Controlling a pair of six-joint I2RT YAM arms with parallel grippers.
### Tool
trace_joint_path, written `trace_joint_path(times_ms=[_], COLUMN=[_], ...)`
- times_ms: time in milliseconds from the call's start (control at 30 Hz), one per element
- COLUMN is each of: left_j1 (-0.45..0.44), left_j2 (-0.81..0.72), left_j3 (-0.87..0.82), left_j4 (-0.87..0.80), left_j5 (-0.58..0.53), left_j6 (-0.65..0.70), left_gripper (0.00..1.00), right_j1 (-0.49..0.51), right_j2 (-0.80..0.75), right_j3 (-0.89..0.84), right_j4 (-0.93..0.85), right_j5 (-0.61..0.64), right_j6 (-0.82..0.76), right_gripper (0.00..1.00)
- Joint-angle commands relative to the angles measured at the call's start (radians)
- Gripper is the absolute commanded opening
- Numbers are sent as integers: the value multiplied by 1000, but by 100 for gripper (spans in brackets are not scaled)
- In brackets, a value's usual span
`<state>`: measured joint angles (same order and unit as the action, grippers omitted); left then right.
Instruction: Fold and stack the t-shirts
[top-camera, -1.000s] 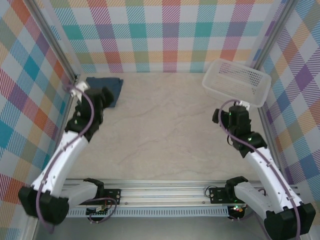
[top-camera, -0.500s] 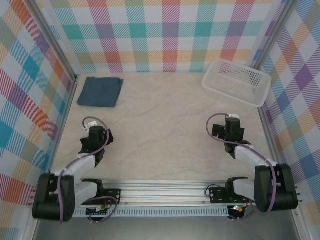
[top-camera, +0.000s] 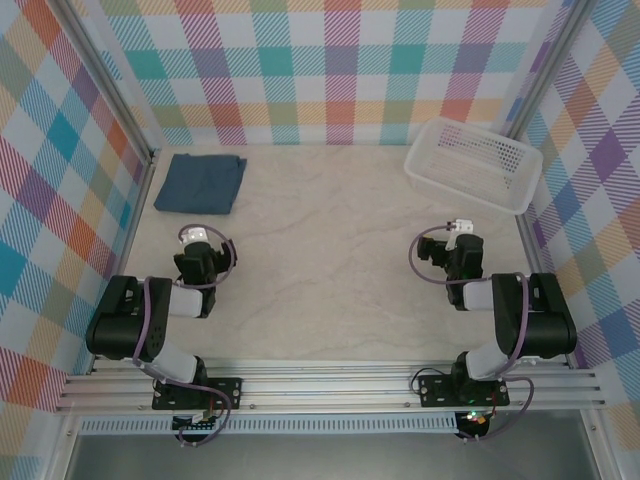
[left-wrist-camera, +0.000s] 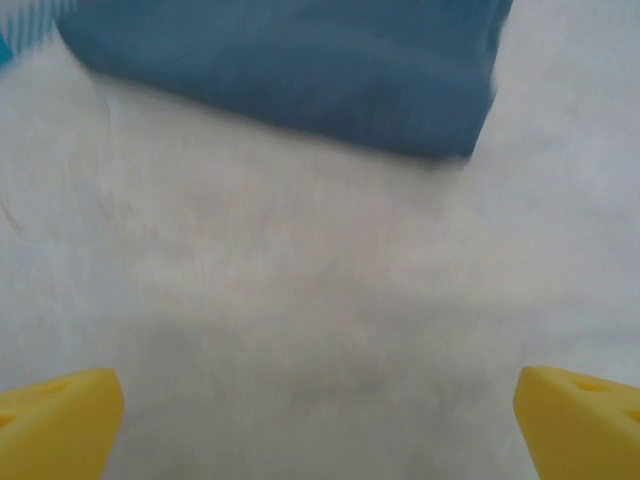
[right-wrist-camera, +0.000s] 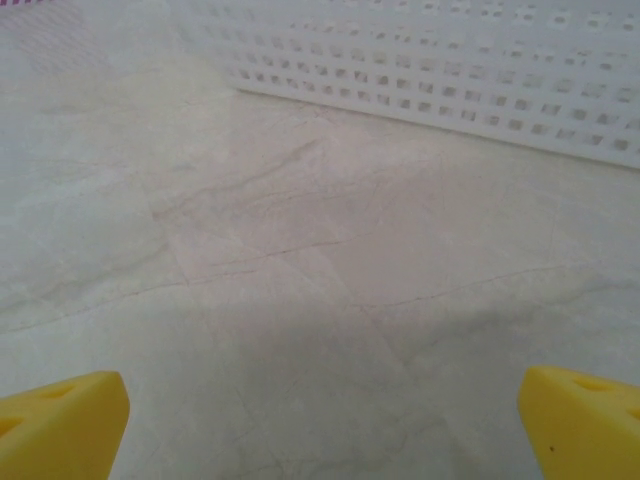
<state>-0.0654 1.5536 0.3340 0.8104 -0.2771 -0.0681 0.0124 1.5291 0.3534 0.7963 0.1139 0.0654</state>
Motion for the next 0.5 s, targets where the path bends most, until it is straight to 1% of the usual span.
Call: trace_joint_path(times_ms=[0, 67, 100, 200, 300, 467], left_j1=[-23, -19, -19, -19, -24, -26], left_j2=[13, 17, 8, 14, 8, 8], left_j3=[69, 66, 71, 66, 62, 60], left_j4=[34, 43, 18, 37, 38, 41], left_j5=[12, 15, 17, 15, 12, 10], left_j6=[49, 48, 45, 48, 52, 53], left_gripper=[100, 100, 100, 100, 100, 100], right_j1=[1, 4, 5, 6, 6, 10], right_j2=[9, 6, 8, 2, 5, 8], right_j3=[41, 41, 39, 33, 41, 45], right_j4=[70, 65, 71, 74, 62, 55], right_j5=[-11, -8, -7, -8, -36, -45], right_j6=[-19, -21, -22, -24, -35, -43], right_gripper=[100, 100, 100, 100, 100, 100])
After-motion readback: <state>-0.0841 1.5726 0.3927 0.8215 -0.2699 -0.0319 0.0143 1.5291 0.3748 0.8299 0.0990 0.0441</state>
